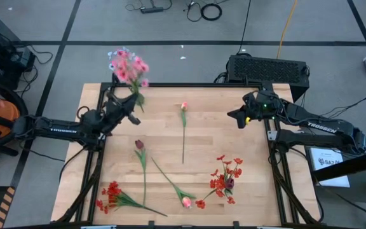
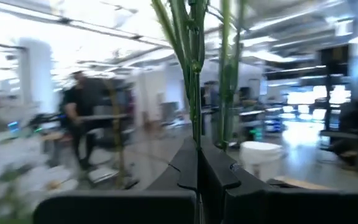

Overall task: Sort flowers into vase by color
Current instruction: Put the pink flowers into the green vase

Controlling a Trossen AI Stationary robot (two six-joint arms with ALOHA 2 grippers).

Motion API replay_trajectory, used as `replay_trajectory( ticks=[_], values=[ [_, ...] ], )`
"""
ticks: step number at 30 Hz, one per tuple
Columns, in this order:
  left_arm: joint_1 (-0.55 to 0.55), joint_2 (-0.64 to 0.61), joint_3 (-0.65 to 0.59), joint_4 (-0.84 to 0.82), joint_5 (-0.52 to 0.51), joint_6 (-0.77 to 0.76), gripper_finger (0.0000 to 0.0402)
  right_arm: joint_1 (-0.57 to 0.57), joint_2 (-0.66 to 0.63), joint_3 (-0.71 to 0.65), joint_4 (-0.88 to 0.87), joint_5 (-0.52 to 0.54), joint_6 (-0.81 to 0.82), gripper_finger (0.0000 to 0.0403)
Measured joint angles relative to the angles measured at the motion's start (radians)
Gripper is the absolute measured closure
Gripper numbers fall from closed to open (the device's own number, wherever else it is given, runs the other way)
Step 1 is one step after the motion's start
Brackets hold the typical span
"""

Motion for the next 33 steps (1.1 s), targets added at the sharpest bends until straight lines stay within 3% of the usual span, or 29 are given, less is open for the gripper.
replay_trajectory(
  ticks=[4, 10, 13, 19, 33],
  values=[
    [0.006, -0.001, 0.0, 0.008, -0.046, 0.061, 0.0402, 0.0, 0.0, 0.0, 0.0, 0.056, 0.0, 0.0403],
    [0.068, -0.003, -0.012, 0.019, -0.104, 0.106, 0.0402, 0.0, 0.0, 0.0, 0.001, 0.057, -0.009, 0.0403],
    [0.122, -0.002, -0.043, 0.103, -0.108, 0.106, 0.0402, 0.0, 0.0, 0.0, 0.0, 0.057, -0.01, 0.0403],
    [0.253, -0.003, -0.134, 0.301, -0.044, 0.08, 0.0402, 0.0, 0.0, 0.0, 0.0, 0.056, -0.003, 0.0403],
    [0.484, -0.001, -0.158, 0.338, 0.2, -0.019, 0.0402, 0.0, 0.0, 0.0, 0.001, 0.058, 0.015, 0.0403]
  ],
)
